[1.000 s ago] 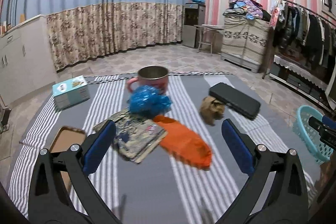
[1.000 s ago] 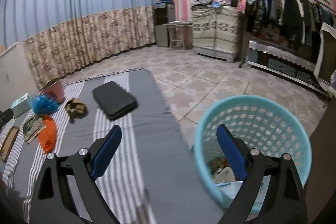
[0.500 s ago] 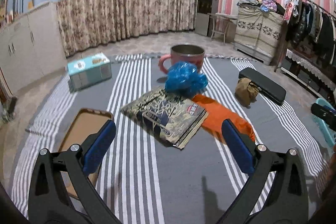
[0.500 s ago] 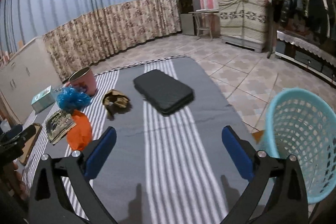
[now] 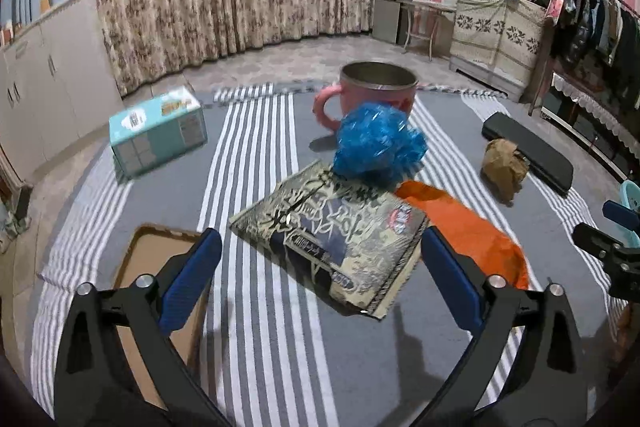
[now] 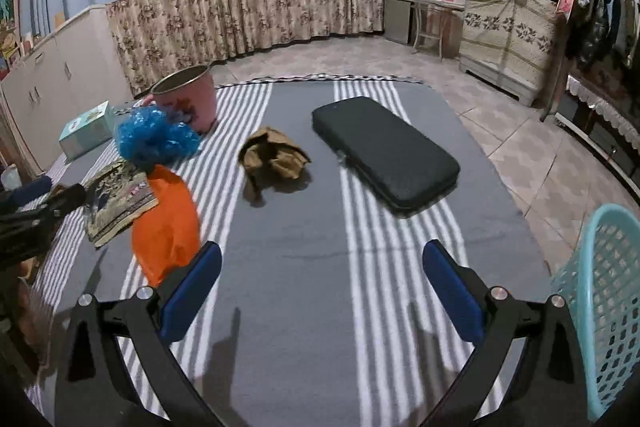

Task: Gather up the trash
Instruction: 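Grasp the dark printed snack bag with the left tool, then grasp the orange plastic bag with the right tool while the left tool holds the snack bag, then carry the snack bag and orange bag over the basket and open both tools, then move both tools back over the striped mat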

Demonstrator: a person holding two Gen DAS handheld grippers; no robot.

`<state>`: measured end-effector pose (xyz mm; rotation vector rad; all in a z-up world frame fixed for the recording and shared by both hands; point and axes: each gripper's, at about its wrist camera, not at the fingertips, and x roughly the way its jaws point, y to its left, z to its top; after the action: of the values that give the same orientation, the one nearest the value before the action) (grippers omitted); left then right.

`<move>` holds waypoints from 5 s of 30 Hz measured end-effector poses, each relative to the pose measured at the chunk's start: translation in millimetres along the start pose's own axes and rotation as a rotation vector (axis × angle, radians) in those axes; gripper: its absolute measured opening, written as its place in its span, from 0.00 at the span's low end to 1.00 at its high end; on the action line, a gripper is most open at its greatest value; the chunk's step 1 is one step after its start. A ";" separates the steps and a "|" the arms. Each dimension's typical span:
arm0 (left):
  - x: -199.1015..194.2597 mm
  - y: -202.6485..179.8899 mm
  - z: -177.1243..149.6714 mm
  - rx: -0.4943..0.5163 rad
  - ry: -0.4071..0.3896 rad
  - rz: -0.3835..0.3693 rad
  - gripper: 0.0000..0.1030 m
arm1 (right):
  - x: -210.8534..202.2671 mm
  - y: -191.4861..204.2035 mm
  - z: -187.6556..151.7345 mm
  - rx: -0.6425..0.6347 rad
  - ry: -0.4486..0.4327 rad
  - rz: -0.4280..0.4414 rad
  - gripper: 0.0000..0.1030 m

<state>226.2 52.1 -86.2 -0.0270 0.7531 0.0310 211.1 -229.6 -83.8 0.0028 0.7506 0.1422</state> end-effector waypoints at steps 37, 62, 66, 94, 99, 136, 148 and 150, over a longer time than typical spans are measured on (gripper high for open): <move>-35.7 47.7 6.6 0.006 -0.002 0.047 0.03 | 39.7 78.8 -5.0 -0.136 0.166 0.133 0.41; -78.0 -53.0 15.2 0.095 -0.076 -0.052 0.03 | -91.9 -105.4 -17.2 0.044 -0.046 0.049 0.16; -80.7 -82.6 16.6 0.122 -0.080 -0.080 0.03 | -102.9 -131.4 -21.2 0.088 -0.071 0.033 0.16; -72.8 -358.4 -4.1 0.369 -0.088 -0.427 0.03 | -176.0 -280.7 -66.4 0.352 -0.191 -0.339 0.16; -66.0 -398.8 -15.6 0.440 -0.079 -0.445 0.07 | -178.4 -291.1 -69.9 0.379 -0.200 -0.336 0.16; -86.2 -299.0 14.2 0.255 -0.200 -0.262 0.94 | -117.2 -270.0 -58.6 0.367 -0.061 -0.370 0.83; -79.3 -264.7 11.9 0.215 -0.188 -0.206 0.94 | -121.7 -257.4 -50.8 0.334 -0.094 -0.402 0.90; -78.4 -258.1 11.0 0.206 -0.187 -0.200 0.94 | -124.4 -258.1 -51.0 0.354 -0.110 -0.389 0.90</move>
<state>186.4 -206.8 -21.1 0.0956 0.5609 -0.2315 119.6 -503.8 -50.4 0.1988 0.6463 -0.3597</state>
